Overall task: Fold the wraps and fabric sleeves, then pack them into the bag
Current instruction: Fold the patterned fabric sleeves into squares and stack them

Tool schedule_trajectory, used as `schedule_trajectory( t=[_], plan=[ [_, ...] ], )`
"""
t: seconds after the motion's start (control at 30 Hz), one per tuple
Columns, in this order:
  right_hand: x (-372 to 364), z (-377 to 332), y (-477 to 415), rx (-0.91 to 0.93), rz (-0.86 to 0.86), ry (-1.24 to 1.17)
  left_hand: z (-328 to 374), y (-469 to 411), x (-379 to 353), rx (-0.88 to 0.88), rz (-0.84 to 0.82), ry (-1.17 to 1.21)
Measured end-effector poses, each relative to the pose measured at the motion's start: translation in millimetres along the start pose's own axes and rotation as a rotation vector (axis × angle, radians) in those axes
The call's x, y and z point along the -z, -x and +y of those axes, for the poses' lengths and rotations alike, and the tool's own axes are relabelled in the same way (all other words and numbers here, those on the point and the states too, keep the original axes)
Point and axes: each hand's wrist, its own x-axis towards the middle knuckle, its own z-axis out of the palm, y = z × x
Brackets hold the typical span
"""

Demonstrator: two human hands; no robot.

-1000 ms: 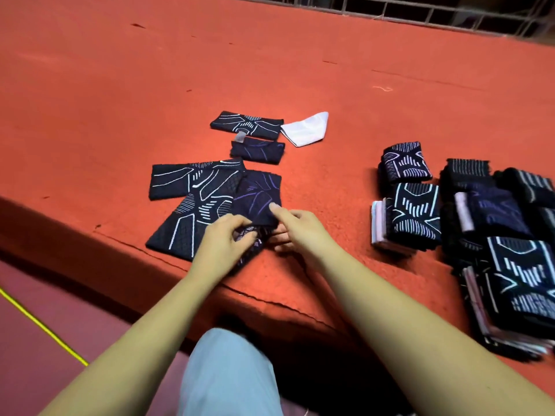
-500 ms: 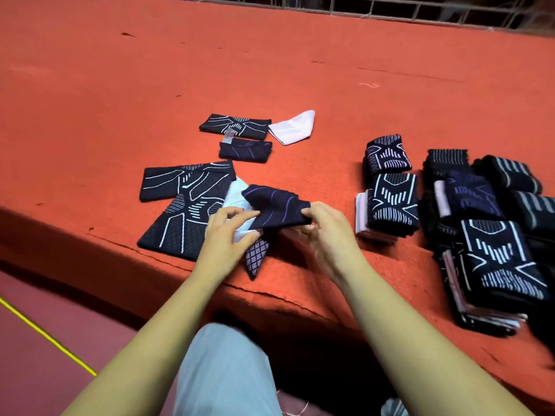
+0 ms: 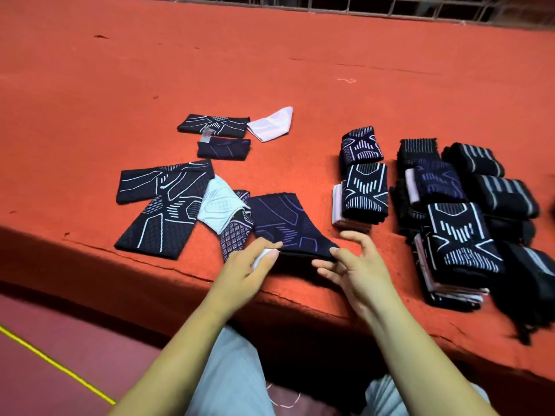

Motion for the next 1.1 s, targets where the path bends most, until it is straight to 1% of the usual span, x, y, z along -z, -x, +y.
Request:
schedule_trajectory(
  t=[0.03,0.1,0.13,0.2,0.23,0.27,0.3,0.4,0.47,0.53,0.6,0.67,0.77,0.87,0.97,1.1],
  plan=[
    [4.9,1.4,0.3,0.041,-0.024,0.061,-0.9,2.2,-2.5,0.027,-0.004,0.002],
    [15.0,2.0,3.3,0.146,-0.134,0.206,-2.3,5.0,-5.8,0.04,0.013,0.015],
    [21.0,0.8,4.1,0.219,-0.196,0.327,-1.5,5.6,-5.5,0.044,0.038,0.038],
    [30.8,-2.3,5.3,0.357,-0.302,0.654,1.7,4.4,-3.7,0.078,0.088,0.079],
    [34.1,-3.4,5.1,0.403,-0.327,0.791,4.2,3.7,-2.7,0.093,0.097,0.084],
    [36.4,-3.5,3.8,0.432,-0.335,0.869,4.4,2.5,-2.3,0.097,0.094,0.079],
    [38.2,-3.6,3.1,0.451,-0.323,0.898,4.7,1.7,-2.4,0.089,0.083,0.074],
    [39.0,-4.6,4.3,0.557,-0.292,0.87,3.0,1.0,-2.2,0.074,0.073,0.083],
    [38.4,-4.1,7.7,0.622,-0.379,0.848,-0.5,2.8,-1.6,0.059,0.056,0.08],
    [38.3,0.1,9.7,0.589,-0.453,0.803,-4.1,6.0,-0.4,0.071,0.023,0.068],
    [41.1,4.5,6.9,0.546,-0.439,0.781,-4.4,9.0,0.2,0.106,-0.021,0.09],
    [43.4,8.8,2.6,0.534,-0.398,0.769,-3.2,10.0,1.6,0.112,-0.054,0.1],
    [42.7,13.2,-4.2,0.507,-0.348,0.735,-3.2,7.9,1.5,0.101,-0.043,0.028],
    [38.6,18.3,-14.7,0.451,-0.226,0.757,-1.7,4.0,-3.4,0.14,0.028,-0.031],
    [35.9,23.6,-27.0,0.458,-0.08,0.891,-4.4,-2.5,-11.1,0.154,0.104,-0.129],
    [34.8,30.9,-32.3,0.453,0.011,0.916,-10.4,-9.7,-15.6,0.218,0.161,-0.214]
  ],
)
